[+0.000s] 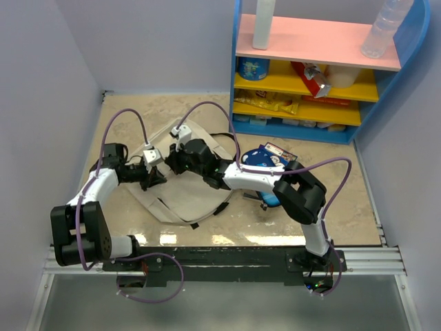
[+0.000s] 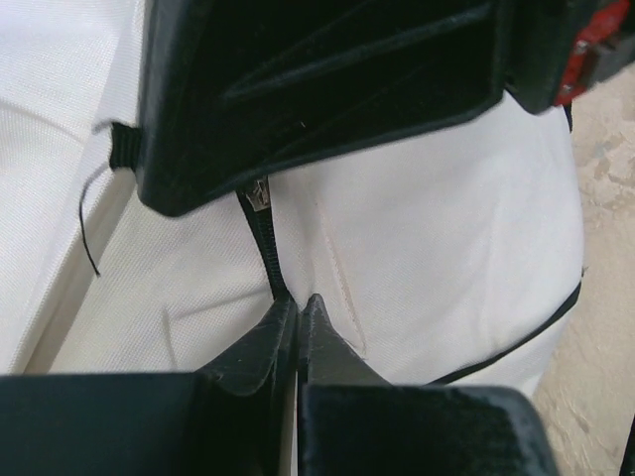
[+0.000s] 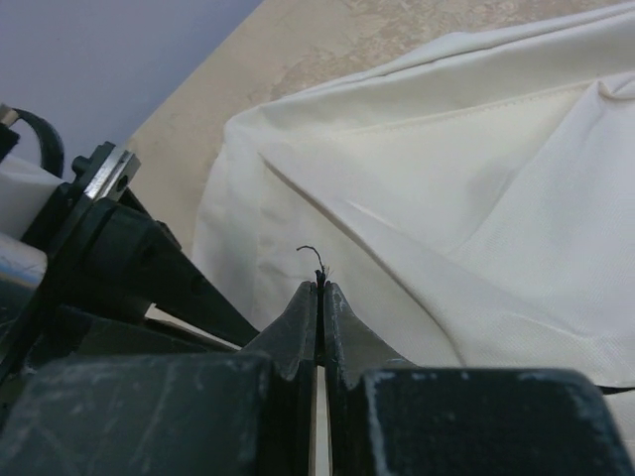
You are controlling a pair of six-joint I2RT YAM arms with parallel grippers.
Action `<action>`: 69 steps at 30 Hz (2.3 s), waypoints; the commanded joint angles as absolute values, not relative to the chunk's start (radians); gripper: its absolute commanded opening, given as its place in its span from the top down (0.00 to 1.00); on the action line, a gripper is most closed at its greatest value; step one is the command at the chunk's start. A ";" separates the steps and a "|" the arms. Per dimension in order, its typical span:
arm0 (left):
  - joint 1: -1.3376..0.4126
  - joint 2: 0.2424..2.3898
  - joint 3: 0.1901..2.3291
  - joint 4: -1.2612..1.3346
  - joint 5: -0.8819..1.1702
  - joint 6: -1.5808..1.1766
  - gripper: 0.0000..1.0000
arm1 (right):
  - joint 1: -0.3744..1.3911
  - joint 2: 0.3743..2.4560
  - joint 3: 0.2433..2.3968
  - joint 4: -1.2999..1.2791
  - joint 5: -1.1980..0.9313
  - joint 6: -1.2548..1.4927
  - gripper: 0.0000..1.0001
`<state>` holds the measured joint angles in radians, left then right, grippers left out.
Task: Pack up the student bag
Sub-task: Zip the student bag at the center of the board.
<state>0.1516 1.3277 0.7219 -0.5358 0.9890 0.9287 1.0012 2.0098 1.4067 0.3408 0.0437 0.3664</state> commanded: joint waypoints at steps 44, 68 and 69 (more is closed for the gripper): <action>0.250 1.404 0.933 -0.689 0.802 0.954 0.71 | 0.761 1.810 1.276 0.206 0.296 0.391 0.37; -0.118 1.595 1.046 -0.381 0.701 0.644 0.41 | 0.857 1.822 1.160 0.003 0.210 0.543 0.50; -0.118 1.603 1.046 -0.359 0.692 0.641 0.41 | 0.859 1.827 1.160 0.003 0.210 0.545 0.49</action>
